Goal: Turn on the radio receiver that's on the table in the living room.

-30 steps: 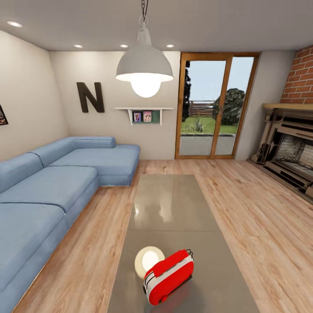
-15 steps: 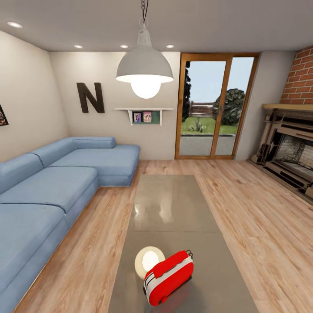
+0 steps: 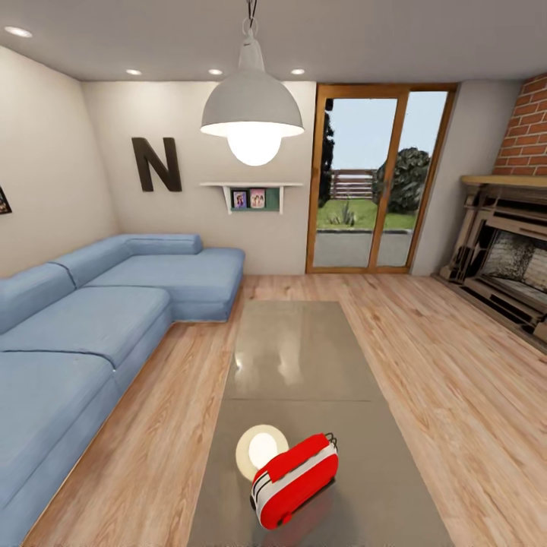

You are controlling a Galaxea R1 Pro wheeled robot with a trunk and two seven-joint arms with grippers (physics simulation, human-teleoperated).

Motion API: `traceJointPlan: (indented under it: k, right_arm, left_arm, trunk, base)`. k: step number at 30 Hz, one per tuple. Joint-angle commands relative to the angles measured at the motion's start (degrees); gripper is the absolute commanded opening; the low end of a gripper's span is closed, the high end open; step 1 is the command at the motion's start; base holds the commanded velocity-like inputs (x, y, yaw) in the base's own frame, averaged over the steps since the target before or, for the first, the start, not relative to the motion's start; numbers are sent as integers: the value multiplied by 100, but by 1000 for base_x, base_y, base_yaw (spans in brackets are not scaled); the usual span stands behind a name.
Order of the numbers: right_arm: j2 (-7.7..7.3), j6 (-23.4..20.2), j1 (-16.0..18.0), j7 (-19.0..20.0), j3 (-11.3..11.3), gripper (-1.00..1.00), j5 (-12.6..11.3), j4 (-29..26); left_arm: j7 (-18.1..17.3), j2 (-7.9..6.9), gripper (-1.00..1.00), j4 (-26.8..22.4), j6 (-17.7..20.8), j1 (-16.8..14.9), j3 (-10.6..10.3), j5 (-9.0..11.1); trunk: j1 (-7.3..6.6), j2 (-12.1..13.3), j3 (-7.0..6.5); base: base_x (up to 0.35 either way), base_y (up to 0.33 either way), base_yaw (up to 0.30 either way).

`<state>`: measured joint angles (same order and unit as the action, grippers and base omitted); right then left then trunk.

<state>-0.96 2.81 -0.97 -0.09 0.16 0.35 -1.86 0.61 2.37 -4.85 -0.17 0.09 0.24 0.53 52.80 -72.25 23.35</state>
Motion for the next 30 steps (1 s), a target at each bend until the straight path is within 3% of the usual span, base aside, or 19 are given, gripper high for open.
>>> traceJointPlan:
  k: [1, 30]
  right_arm:
    - [0, 0, 0, 0, -4, 100, 0, -3]
    - [-18, 0, 1, 0, -7, 100, 0, -34]
  left_arm:
    - [0, 0, 100, -10, -2, 0, -8, 0]
    - [-2, -8, 100, -34, -18, 0, -5, 8]
  trunk:
    - [0, 0, 10]
    - [0, 0, 283]
  base:
    - [0, 0, 0]
    - [0, 0, 0]
